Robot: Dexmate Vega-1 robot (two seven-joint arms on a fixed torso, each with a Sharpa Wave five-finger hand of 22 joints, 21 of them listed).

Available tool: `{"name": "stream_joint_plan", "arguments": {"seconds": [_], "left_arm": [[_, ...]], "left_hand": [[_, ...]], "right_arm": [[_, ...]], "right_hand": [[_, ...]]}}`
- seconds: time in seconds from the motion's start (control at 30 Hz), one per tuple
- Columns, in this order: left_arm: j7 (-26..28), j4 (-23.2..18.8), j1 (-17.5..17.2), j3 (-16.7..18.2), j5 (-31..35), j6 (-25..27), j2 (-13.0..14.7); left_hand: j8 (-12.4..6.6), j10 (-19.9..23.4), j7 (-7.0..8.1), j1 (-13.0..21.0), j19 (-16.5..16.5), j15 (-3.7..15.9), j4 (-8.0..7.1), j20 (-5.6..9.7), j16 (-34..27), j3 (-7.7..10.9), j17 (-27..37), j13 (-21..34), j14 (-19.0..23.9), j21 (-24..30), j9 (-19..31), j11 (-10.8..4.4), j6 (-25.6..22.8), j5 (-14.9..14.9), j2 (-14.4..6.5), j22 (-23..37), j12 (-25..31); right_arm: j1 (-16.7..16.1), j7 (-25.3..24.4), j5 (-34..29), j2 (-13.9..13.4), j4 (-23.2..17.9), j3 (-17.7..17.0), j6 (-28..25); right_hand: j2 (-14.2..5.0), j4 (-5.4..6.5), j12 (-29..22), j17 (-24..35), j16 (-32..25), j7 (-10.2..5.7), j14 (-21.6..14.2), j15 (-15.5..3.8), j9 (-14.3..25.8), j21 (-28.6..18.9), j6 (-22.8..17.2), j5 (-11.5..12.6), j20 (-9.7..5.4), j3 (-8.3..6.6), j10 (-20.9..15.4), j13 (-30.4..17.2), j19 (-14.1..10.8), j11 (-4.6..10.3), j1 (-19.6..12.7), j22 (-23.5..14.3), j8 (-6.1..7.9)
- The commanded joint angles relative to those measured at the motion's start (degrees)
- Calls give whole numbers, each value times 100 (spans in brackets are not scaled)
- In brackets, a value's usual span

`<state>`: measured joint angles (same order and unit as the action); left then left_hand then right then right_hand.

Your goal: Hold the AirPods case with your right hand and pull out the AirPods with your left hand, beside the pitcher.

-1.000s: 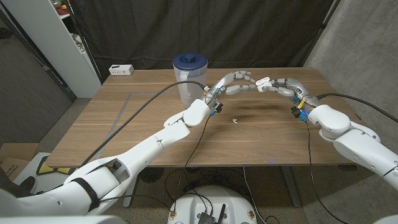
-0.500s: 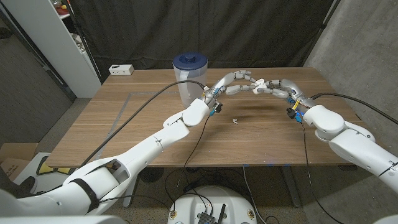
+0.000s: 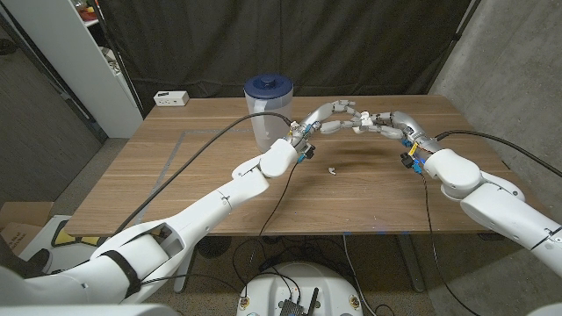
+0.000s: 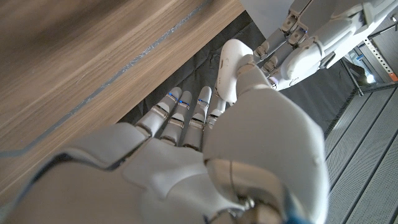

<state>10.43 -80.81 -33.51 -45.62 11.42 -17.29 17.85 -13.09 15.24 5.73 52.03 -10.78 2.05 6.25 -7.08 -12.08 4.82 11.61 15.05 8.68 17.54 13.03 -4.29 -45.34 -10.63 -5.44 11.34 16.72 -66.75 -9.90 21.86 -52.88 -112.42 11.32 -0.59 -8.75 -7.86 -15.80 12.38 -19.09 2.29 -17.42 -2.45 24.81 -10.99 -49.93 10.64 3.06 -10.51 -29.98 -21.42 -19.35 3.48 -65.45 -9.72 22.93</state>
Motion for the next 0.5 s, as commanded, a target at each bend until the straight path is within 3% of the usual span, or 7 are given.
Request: {"name": "stream_joint_plan", "arguments": {"seconds": [0.03,0.17,0.47,0.5], "left_arm": [[58,-41,37,-71,132,189,-13],[76,-50,36,-85,138,206,-20],[127,-152,-4,-123,219,319,-6],[128,-154,-4,-124,219,323,-6]], "left_hand": [[39,-20,-52,-38,2,133,1,-7,7,-6,25,33,-36,-13,-2,1,-22,-55,-11,27,-13],[51,-29,-57,-39,6,126,0,-15,6,0,28,38,-40,-16,-11,40,-12,-60,-28,29,-16],[57,-33,-64,-28,3,134,11,-9,3,9,29,47,-36,-19,-27,-33,-37,-64,-40,33,-19],[61,-37,-69,-28,6,129,13,-12,2,10,30,49,-33,-21,-31,39,-36,-64,-40,34,-20]], "right_arm": [[-61,-142,-257,8,-149,56,-14],[-71,-137,-307,16,-184,74,-4],[-75,-185,-541,40,-238,169,35],[-76,-184,-547,43,-238,167,35]], "right_hand": [[-36,11,11,7,-41,-229,-18,-542,876,-15,-309,17,39,-73,-40,-3,-45,-9,-27,-8,39],[-37,13,13,8,-42,-232,-18,-546,880,-14,-319,16,39,-73,-41,-3,-45,-10,-25,-8,41],[-34,15,9,8,-48,-229,-33,-545,878,-17,-321,15,46,-71,-64,-5,-55,1,-21,-8,32],[-33,15,9,8,-49,-236,-35,-545,876,-17,-322,15,47,-71,-65,-5,-57,-1,-21,-8,30]]}}
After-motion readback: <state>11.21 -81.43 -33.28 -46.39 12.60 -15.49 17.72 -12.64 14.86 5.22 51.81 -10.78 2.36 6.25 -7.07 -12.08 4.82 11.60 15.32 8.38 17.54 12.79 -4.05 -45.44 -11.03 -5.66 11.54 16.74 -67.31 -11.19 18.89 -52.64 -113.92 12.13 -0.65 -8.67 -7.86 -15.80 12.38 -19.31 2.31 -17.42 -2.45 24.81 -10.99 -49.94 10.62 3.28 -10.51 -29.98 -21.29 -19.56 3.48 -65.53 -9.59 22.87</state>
